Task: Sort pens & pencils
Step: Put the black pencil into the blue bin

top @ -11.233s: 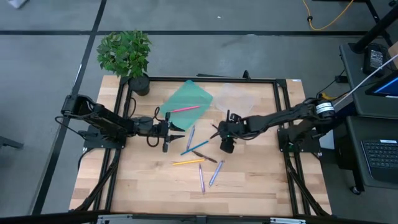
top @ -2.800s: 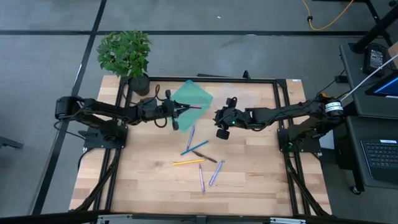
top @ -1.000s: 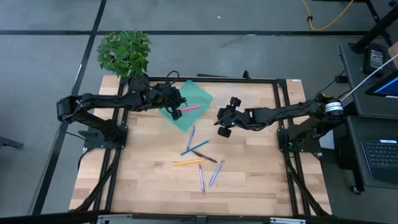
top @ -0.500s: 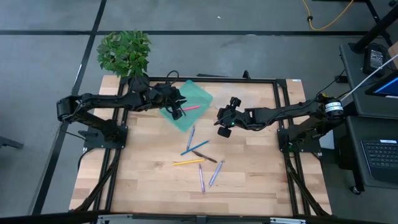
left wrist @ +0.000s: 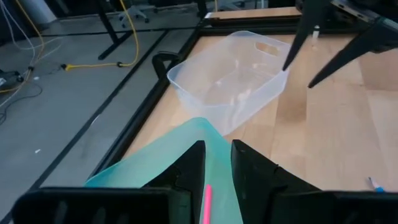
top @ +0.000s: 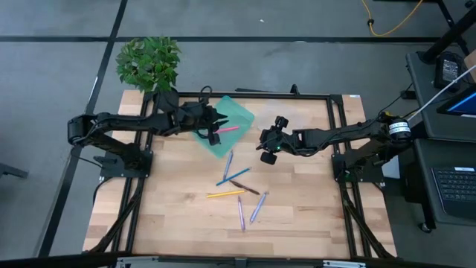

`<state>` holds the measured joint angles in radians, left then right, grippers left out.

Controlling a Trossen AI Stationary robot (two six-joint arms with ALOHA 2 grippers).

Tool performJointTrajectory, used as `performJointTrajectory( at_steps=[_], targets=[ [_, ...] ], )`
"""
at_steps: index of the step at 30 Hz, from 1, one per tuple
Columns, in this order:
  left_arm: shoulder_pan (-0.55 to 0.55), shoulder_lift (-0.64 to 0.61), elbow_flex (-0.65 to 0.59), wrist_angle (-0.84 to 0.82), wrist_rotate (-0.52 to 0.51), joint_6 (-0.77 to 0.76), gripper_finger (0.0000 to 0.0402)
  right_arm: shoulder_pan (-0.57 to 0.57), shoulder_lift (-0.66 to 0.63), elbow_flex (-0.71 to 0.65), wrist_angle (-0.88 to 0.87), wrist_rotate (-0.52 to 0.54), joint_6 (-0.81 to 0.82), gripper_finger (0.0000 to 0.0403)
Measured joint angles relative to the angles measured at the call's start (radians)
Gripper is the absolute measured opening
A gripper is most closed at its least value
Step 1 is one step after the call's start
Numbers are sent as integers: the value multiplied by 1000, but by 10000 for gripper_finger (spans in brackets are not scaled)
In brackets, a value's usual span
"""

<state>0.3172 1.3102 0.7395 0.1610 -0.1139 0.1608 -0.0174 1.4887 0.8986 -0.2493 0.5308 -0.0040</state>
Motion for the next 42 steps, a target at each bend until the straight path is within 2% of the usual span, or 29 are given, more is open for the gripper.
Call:
performJointTrajectory(
  at_steps=[6, 11, 18, 22, 26, 30, 35, 42],
  targets=[
    [-13, 0, 0, -37, -6, 1, 72, 0, 0, -6, -3, 0, 1, 153],
    [2, 0, 0, -193, -76, 5, 70, 0, 0, -40, -1, 0, 27, 153],
    [17, 0, 0, -350, -90, 4, 32, 0, 1, -59, 26, 0, 27, 153],
    [17, 1, 52, -552, -85, -19, 5, 0, 1, -59, 50, 0, 18, 153],
    [17, 1, 95, -679, -132, -44, 4, 0, 1, -59, 70, 0, -2, 153],
    [14, 0, 143, -839, -135, -83, 1, 0, 1, -59, 72, 0, -3, 153],
    [7, 0, 146, -1019, -139, -190, 1, 0, 1, -59, 66, 0, -8, 153],
    [0, 0, 146, -1073, -175, -214, 0, 0, 1, -59, 66, 0, -19, 153]
  ],
)
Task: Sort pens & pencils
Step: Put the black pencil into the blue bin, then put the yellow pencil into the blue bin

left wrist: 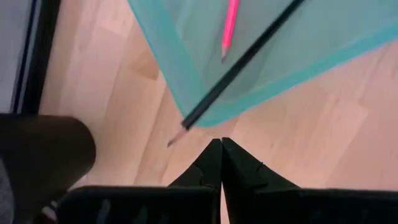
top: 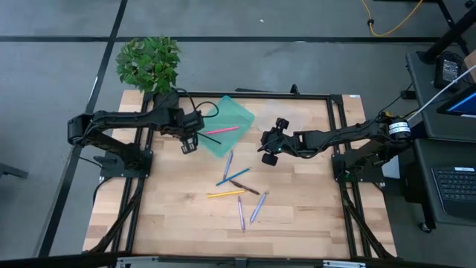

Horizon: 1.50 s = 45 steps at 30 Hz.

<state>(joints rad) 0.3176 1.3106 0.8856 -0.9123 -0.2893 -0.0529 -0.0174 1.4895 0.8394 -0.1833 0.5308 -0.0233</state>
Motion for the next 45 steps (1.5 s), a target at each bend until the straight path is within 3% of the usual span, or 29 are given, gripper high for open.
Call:
performJointTrajectory(
  at_steps=[8, 24, 35, 45],
  targets=[
    [24, 0, 0, -112, -142, -60, 0, 0, 0, 0, 1, 0, 4, 153],
    [83, 62, 1, -17, -145, -9, 0, 0, 0, 1, 7, -1, 4, 153],
    [82, 136, 1, 37, -75, 38, 0, 0, 0, 1, 7, -8, 16, 153],
    [74, 67, 1, -35, -187, 48, 0, 0, 0, 1, 6, -7, 15, 153]
  ],
)
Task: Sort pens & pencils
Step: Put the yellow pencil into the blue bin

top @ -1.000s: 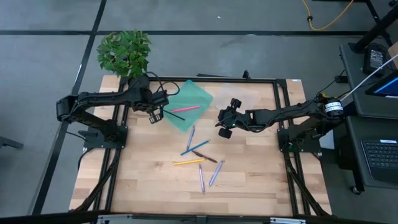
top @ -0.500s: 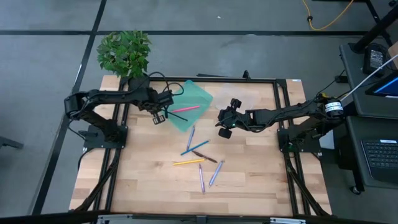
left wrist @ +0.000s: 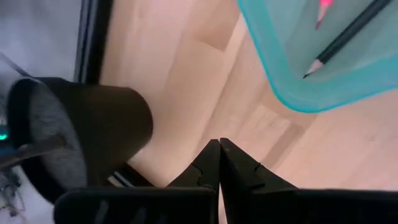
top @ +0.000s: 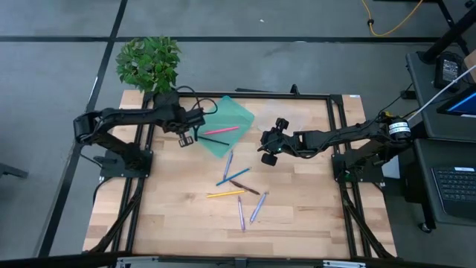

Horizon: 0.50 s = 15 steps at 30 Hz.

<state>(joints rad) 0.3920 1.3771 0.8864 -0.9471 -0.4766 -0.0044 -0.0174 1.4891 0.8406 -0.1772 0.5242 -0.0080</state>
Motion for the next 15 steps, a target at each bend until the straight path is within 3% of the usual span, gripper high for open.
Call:
performJointTrajectory(
  at_steps=[4, 9, 15],
  targets=[
    [-19, -119, 0, -4, 13, 36, 0, 0, 0, 0, -4, 6, -1, 153],
    [-58, -318, -7, 46, 130, -15, 0, 0, 0, 0, -11, -1, -28, 153],
    [-192, -476, -147, 238, 198, -55, 0, 0, 0, 0, -9, -21, -47, 153]
  ],
)
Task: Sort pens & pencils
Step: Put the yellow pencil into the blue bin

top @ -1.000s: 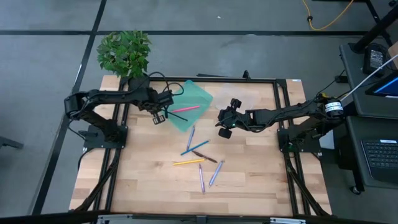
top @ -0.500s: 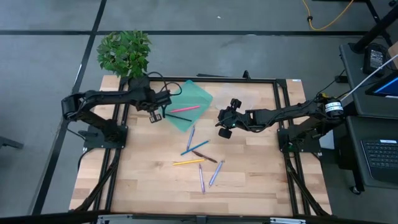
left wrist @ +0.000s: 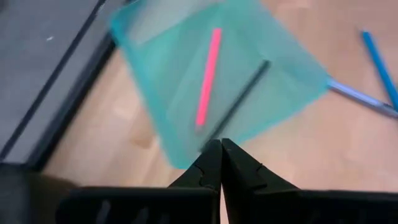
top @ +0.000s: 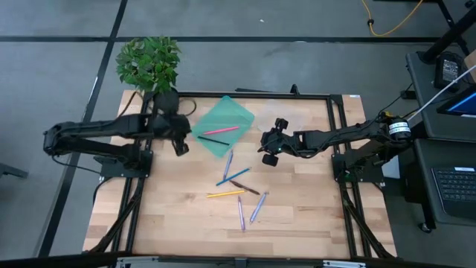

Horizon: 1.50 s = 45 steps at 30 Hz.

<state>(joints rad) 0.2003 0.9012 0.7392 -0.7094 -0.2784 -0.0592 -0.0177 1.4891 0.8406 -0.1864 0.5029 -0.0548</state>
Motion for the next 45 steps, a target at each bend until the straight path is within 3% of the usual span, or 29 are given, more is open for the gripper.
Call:
performJointTrajectory(
  at_steps=[7, 15, 20, 26, 32, 39, 45],
  targets=[
    [-163, -16, -150, 179, 15, -87, 0, 0, 0, 0, 2, -42, -2, 153],
    [-348, 22, -201, 316, -7, -202, 0, 0, 0, 0, 12, -60, 19, 153],
    [-452, 115, -202, 469, -42, -202, 0, 0, 0, 0, 4, -75, 21, 153],
    [-535, 268, -202, 682, -113, -177, 0, 1, 0, 0, 10, -222, -4, 150],
    [-601, 403, -201, 879, -223, -142, 0, 0, -13, -41, 56, -341, -9, 106],
    [-653, 509, -201, 1053, -246, -164, 0, 1, -206, -210, 156, -415, 70, 52],
    [-675, 602, -200, 1229, -253, -150, 0, 42, -478, -449, 409, -480, 103, 34]
  ],
)
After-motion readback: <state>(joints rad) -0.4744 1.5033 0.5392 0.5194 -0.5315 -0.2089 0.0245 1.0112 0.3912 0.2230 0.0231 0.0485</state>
